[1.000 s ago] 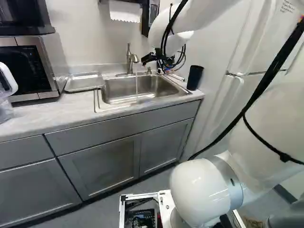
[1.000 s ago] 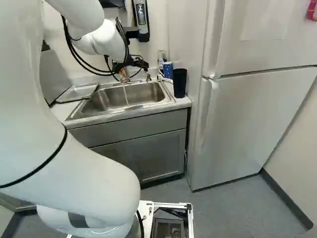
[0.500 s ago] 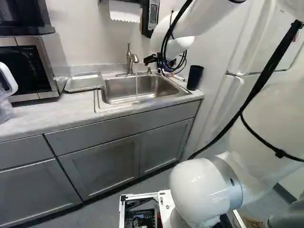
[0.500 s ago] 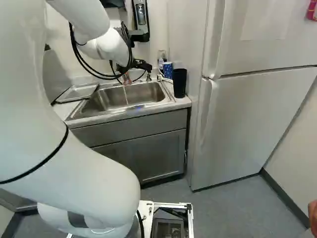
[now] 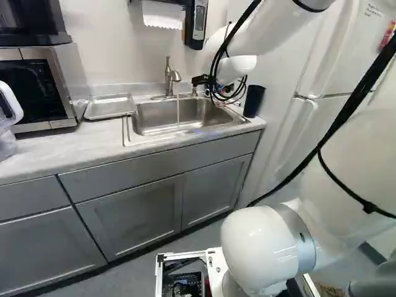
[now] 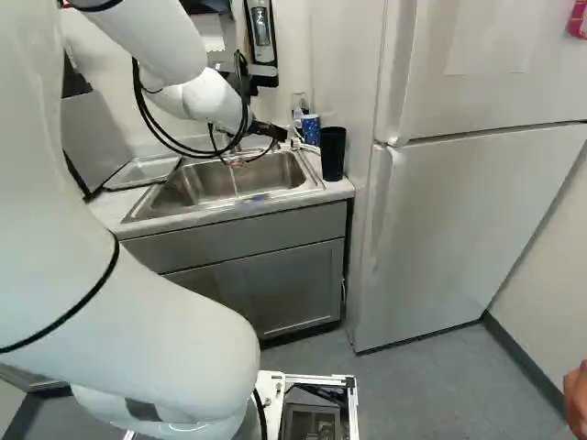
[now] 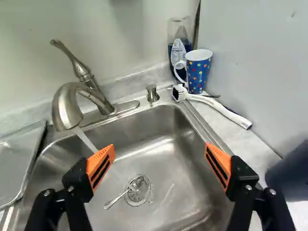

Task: Rinse the cup and place it in the tray

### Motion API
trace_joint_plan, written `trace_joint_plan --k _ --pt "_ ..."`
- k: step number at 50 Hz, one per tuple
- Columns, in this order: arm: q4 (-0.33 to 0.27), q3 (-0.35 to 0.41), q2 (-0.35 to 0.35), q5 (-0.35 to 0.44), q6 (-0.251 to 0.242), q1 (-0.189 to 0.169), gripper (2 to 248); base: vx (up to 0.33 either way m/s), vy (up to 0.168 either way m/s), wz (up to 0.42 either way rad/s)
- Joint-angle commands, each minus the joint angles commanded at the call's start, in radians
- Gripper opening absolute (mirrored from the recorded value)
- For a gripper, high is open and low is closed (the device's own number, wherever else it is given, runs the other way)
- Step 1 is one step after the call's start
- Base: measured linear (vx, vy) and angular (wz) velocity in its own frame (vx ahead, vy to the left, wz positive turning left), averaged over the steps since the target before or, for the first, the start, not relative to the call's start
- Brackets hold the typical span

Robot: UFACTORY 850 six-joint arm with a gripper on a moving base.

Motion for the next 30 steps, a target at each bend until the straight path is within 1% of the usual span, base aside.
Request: trace_joint_plan --k 10,23,30 --pt "0.059 0.043 0.038 0.026 0.0 -0.023 247 0.0 0.0 0.0" --pt "0.137 0.086 0.087 0.058 0.0 -0.062 247 0.0 0.0 0.0" --pt "0.181 0.093 0.094 0.067 0.0 -0.085 247 0.0 0.0 0.0"
